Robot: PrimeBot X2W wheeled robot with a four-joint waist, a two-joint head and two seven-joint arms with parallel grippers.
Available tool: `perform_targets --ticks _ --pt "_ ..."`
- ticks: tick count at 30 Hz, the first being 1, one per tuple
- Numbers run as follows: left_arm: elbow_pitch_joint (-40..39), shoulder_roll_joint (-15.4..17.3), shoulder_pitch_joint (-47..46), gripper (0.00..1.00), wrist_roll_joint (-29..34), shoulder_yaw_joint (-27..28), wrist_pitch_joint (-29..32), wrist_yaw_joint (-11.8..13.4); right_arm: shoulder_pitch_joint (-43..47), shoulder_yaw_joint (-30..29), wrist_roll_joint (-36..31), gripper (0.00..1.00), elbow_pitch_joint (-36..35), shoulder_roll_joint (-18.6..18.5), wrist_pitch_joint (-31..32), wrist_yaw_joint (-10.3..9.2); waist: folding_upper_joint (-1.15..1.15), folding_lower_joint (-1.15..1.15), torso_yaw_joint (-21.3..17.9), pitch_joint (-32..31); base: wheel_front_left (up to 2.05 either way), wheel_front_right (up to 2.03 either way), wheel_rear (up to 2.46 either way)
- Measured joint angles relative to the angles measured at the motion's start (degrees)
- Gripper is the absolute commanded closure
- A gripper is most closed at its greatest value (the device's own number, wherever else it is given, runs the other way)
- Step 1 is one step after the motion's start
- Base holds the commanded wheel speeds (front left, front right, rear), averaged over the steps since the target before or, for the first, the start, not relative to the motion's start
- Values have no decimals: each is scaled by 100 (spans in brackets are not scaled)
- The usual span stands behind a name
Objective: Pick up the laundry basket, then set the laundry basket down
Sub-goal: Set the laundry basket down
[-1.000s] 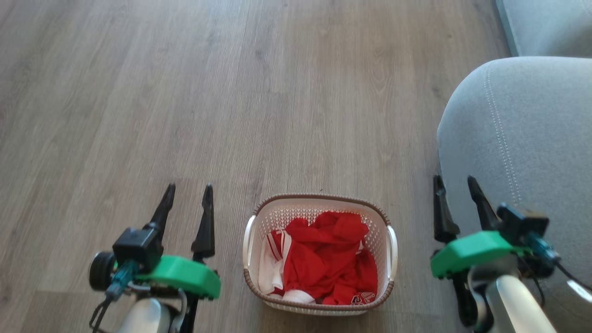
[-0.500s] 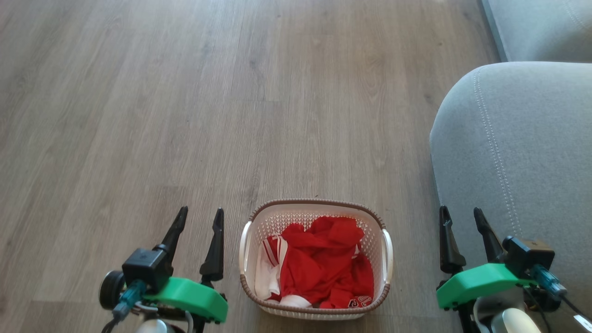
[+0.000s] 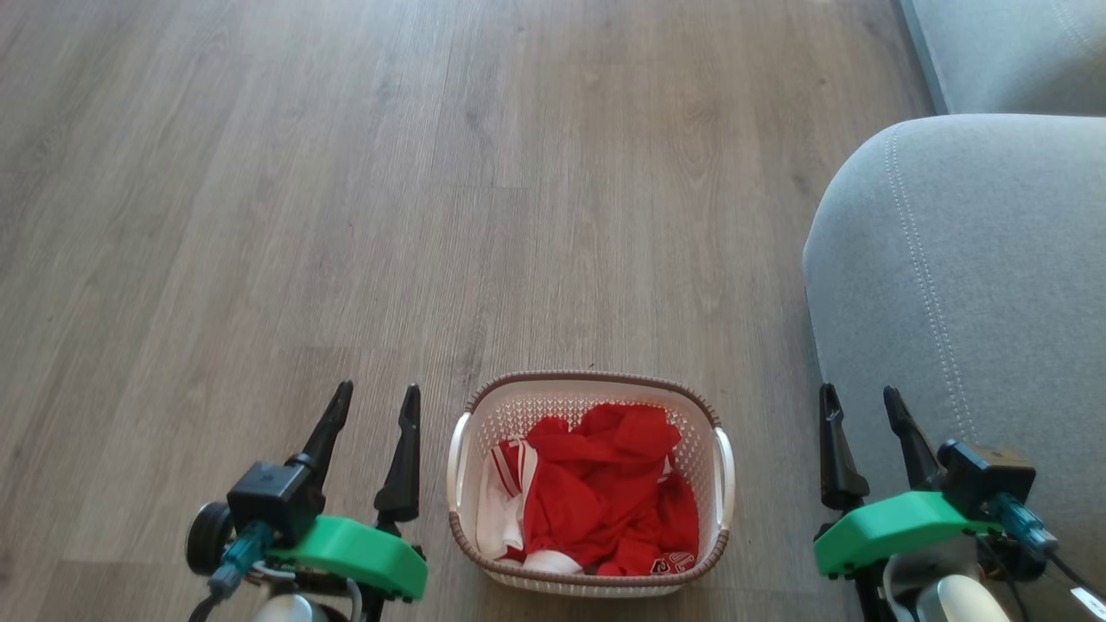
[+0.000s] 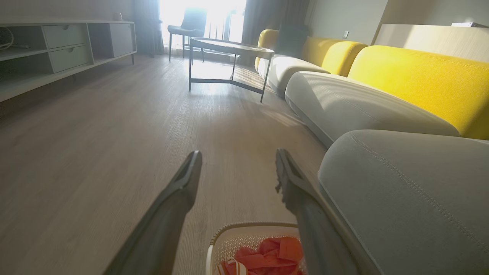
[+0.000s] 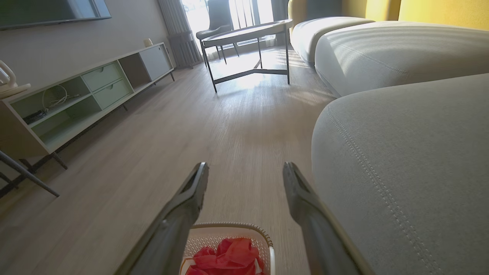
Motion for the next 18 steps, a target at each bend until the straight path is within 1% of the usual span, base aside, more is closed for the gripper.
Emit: perform_targets --ticks 18 --pt "23 0 -1 0 -65 2 0 3 -11 13 0 0 16 3 0 0 0 0 6 -21 0 0 0"
